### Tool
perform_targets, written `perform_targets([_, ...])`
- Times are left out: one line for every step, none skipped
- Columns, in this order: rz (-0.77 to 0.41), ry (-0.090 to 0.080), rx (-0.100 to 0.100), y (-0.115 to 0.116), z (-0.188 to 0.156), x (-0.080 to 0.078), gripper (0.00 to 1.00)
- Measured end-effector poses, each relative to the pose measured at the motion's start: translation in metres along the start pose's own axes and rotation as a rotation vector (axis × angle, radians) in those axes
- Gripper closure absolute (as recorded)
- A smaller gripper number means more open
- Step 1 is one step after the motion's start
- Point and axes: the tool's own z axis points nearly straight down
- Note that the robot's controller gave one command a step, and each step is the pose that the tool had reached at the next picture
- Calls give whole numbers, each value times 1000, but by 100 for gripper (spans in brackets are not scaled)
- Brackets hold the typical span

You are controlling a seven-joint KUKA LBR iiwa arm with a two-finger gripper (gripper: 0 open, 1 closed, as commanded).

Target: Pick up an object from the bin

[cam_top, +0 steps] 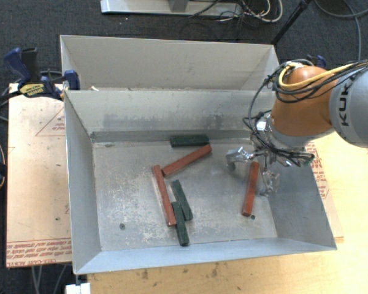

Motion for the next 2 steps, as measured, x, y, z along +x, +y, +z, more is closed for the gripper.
perform_targets([-97,0,-1,1,14,-1,100])
perform_targets([-97,0,-1,1,14,-1,100])
